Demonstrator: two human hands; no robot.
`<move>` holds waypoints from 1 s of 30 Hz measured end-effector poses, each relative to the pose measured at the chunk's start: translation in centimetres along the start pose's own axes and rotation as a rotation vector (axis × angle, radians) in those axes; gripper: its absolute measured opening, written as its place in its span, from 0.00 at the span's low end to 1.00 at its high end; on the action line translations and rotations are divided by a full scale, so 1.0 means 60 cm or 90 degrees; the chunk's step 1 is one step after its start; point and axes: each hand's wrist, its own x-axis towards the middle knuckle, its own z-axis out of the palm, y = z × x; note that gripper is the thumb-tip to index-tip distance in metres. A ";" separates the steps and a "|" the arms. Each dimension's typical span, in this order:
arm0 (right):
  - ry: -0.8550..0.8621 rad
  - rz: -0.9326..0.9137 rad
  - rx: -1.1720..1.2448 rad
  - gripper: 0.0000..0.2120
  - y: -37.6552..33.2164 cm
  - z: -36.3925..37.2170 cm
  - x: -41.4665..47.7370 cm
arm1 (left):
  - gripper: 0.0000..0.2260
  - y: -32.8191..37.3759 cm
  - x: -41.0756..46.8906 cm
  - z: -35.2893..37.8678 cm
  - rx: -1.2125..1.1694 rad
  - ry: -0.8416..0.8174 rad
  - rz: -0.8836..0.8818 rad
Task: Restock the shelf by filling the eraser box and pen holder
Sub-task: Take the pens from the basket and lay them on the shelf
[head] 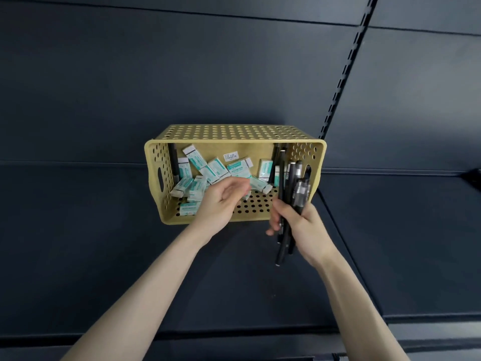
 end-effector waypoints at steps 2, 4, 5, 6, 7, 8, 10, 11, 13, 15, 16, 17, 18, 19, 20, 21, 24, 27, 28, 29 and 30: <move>0.103 -0.037 -0.012 0.14 -0.002 -0.016 -0.009 | 0.08 -0.009 0.019 0.018 0.033 0.027 0.004; 0.205 -0.064 -0.021 0.15 -0.005 -0.036 -0.015 | 0.12 -0.011 0.039 0.037 0.084 0.029 0.021; 0.252 -0.075 -0.026 0.14 -0.006 -0.045 -0.016 | 0.14 -0.010 0.050 0.046 0.108 0.026 0.030; 0.296 -0.086 -0.037 0.13 -0.005 -0.055 -0.016 | 0.16 -0.007 0.060 0.055 0.128 0.028 0.035; 0.331 -0.095 -0.058 0.12 -0.003 -0.064 -0.015 | 0.17 -0.005 0.072 0.064 0.142 0.036 0.037; 0.354 -0.101 -0.083 0.11 0.002 -0.072 -0.011 | 0.18 -0.003 0.083 0.073 0.153 0.047 0.039; 0.377 -0.101 -0.116 0.12 0.013 -0.081 0.000 | 0.20 0.000 0.104 0.092 0.170 0.080 0.048; 0.380 -0.100 -0.122 0.12 0.017 -0.083 0.006 | 0.20 0.000 0.113 0.100 0.179 0.092 0.056; 0.378 -0.102 -0.108 0.10 0.023 -0.083 0.017 | 0.21 0.002 0.130 0.117 0.195 0.105 0.065; 0.381 -0.097 -0.103 0.09 0.027 -0.083 0.025 | 0.19 0.007 0.142 0.131 0.202 0.120 0.067; 0.388 -0.094 -0.105 0.08 0.028 -0.083 0.027 | 0.18 0.007 0.148 0.136 0.200 0.129 0.070; 0.394 -0.094 -0.105 0.07 0.029 -0.084 0.030 | 0.17 0.007 0.153 0.141 0.198 0.137 0.072; 0.401 -0.094 -0.107 0.07 0.028 -0.085 0.033 | 0.16 0.007 0.157 0.145 0.203 0.140 0.069; 0.403 -0.093 -0.111 0.08 0.028 -0.087 0.035 | 0.16 0.007 0.161 0.148 0.216 0.140 0.064; 0.402 -0.094 -0.118 0.08 0.028 -0.089 0.038 | 0.16 0.004 0.167 0.151 0.235 0.137 0.059; 0.397 -0.095 -0.120 0.07 0.027 -0.090 0.040 | 0.15 0.003 0.172 0.152 0.257 0.130 0.055; 0.388 -0.095 -0.114 0.09 0.028 -0.094 0.042 | 0.14 0.000 0.181 0.152 0.321 0.107 0.056; 0.379 -0.089 -0.112 0.09 0.028 -0.098 0.042 | 0.13 0.007 0.173 0.148 0.331 0.084 0.079; 0.377 -0.090 -0.113 0.09 0.029 -0.099 0.042 | 0.12 0.011 0.168 0.146 0.330 0.071 0.095; 0.375 -0.089 -0.117 0.09 0.028 -0.100 0.042 | 0.11 0.014 0.163 0.144 0.327 0.061 0.117; 0.374 -0.087 -0.121 0.10 0.028 -0.101 0.043 | 0.10 0.015 0.158 0.140 0.319 0.051 0.141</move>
